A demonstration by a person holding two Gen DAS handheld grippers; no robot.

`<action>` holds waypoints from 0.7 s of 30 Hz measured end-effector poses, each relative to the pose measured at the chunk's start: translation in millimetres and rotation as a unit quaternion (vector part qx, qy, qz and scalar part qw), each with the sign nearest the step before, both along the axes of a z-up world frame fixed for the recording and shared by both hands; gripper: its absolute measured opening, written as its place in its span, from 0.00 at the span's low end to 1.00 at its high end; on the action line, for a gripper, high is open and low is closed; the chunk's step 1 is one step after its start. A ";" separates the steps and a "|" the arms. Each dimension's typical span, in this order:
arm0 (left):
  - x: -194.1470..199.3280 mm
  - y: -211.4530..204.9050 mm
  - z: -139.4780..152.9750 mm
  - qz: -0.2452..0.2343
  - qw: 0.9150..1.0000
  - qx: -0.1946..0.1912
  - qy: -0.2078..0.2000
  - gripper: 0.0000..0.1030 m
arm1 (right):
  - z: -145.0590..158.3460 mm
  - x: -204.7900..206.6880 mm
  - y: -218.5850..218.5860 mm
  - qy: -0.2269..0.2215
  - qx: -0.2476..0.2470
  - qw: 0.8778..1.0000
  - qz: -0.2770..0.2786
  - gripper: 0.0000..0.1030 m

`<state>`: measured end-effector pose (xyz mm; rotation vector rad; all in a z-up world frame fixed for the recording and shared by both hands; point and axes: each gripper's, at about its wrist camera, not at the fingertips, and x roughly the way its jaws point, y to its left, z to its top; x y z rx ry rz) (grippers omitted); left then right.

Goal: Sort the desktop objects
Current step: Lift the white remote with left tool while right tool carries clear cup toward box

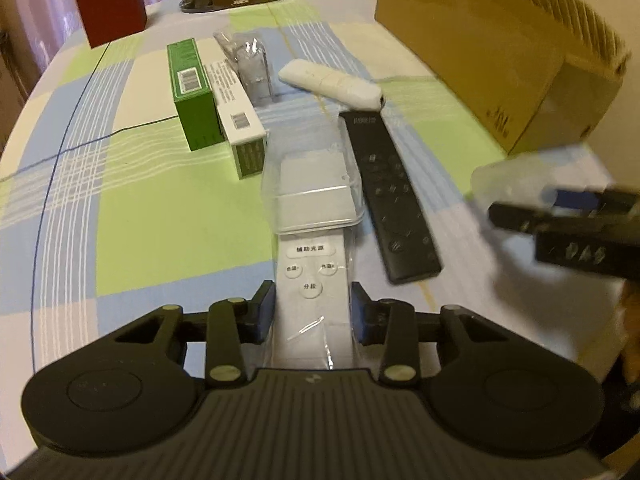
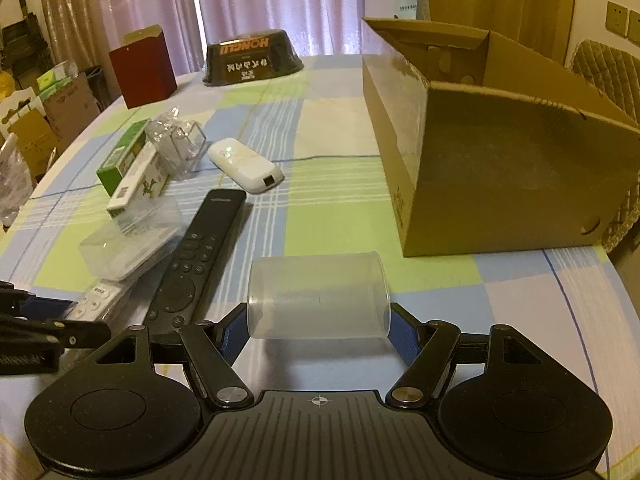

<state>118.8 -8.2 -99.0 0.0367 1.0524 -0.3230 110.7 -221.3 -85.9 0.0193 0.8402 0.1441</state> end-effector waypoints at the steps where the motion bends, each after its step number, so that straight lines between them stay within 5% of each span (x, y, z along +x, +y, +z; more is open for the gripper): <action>1: 0.2 3.4 2.4 0.009 1.000 -0.018 0.010 0.32 | 1.8 -0.7 0.2 -0.002 0.001 1.000 0.000 0.69; 5: -6.1 11.8 11.8 0.030 0.997 -0.064 0.038 0.32 | 10.6 -4.0 1.3 -0.008 0.005 1.000 -0.003 0.69; 21: -76.6 0.5 50.6 0.012 0.999 -0.027 0.010 0.32 | 59.2 -38.1 -3.8 -0.043 0.010 0.999 -0.001 0.69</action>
